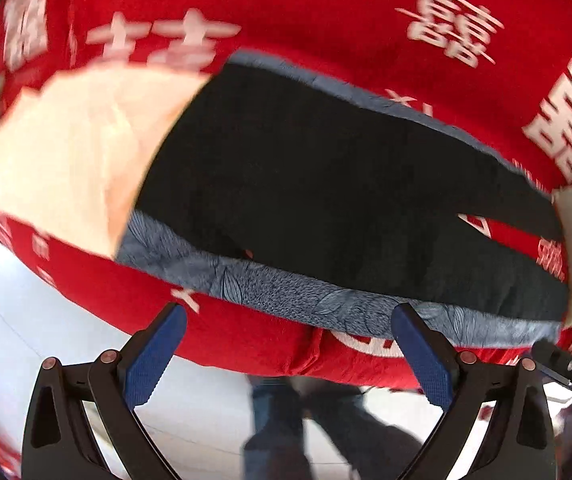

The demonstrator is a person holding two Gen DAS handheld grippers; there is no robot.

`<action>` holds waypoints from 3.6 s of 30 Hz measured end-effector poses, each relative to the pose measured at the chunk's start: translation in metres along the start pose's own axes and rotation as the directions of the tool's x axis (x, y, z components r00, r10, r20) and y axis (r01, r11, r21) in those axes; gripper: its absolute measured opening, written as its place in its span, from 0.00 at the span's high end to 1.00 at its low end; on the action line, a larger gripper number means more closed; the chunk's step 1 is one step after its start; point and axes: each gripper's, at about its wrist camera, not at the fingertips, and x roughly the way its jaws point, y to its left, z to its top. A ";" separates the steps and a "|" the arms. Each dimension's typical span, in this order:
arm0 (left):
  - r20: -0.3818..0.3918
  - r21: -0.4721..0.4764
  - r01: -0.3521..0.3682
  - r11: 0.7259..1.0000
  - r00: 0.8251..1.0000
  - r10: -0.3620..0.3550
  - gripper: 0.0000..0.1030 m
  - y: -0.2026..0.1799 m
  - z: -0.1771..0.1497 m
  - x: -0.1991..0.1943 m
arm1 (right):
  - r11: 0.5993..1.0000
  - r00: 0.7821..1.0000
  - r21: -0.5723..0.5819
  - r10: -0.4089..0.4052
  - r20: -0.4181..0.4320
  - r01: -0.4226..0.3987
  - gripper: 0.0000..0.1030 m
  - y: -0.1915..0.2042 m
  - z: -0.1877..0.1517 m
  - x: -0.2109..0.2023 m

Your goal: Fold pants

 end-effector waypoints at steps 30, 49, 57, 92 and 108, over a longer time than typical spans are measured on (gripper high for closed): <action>0.003 -0.325 0.367 0.872 0.922 -0.387 0.25 0.087 0.011 0.115 | 0.786 0.813 0.213 0.570 0.116 -0.581 0.75 -0.017 0.004 0.147; 0.030 -0.340 0.334 0.879 0.938 -0.345 0.83 0.106 0.032 0.118 | 0.698 0.827 0.444 0.490 0.276 -0.562 0.98 -0.108 -0.014 0.130; 0.021 -0.309 0.336 0.890 0.938 -0.346 0.83 0.101 0.049 0.083 | 0.834 0.865 0.251 0.434 0.252 -0.492 0.99 -0.072 0.027 0.051; 0.080 -0.257 0.394 0.882 0.919 -0.387 0.83 0.074 0.111 0.033 | 0.857 0.871 0.161 0.470 0.143 -0.489 0.95 -0.031 0.102 0.027; 0.078 -0.169 0.204 0.964 0.978 -0.193 0.77 0.011 0.285 0.163 | 0.939 0.946 0.159 0.318 -0.069 -0.304 0.92 -0.043 0.313 0.124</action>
